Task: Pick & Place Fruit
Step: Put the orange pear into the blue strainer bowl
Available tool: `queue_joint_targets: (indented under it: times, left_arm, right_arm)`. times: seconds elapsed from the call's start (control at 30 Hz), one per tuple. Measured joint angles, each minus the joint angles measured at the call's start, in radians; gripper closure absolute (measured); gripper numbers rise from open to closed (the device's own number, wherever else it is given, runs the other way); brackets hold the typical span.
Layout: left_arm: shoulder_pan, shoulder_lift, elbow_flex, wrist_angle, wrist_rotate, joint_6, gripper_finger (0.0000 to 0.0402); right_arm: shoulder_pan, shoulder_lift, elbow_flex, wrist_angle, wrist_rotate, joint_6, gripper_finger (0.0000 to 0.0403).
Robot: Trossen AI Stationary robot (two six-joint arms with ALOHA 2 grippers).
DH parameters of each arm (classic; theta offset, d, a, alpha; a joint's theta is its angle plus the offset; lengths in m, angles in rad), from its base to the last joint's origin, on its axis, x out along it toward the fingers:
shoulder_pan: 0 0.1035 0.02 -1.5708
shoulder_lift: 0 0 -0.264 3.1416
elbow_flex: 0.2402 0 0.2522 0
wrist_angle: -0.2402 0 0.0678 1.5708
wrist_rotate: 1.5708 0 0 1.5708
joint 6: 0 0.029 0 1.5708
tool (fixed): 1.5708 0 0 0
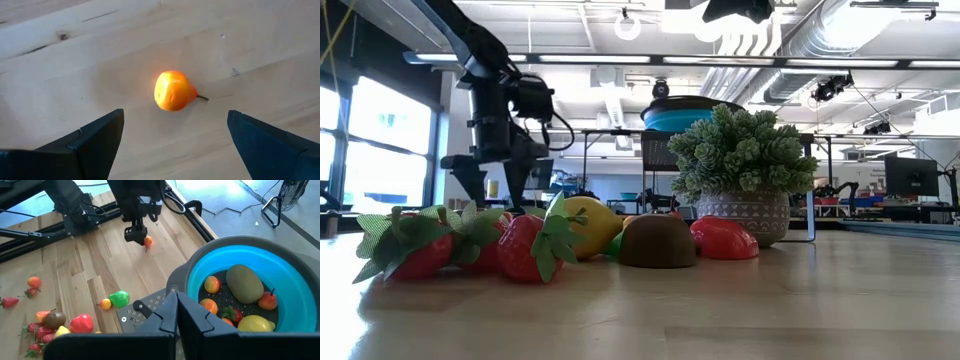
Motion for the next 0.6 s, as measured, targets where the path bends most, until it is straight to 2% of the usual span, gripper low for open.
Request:
queue_joint_targets:
  times: [0.37,0.6]
  left_arm:
    - [0.000,0.004,-0.010,0.097,-0.039,-0.025,0.0052]
    - [0.000,0.054,-0.010,0.095,-0.043,-0.039,0.0052]
  right_arm:
    - [0.000,0.000,0.000,0.000,0.000,0.000,0.0401]
    - [0.000,0.000,0.000,0.000,0.000,0.000,0.0401]
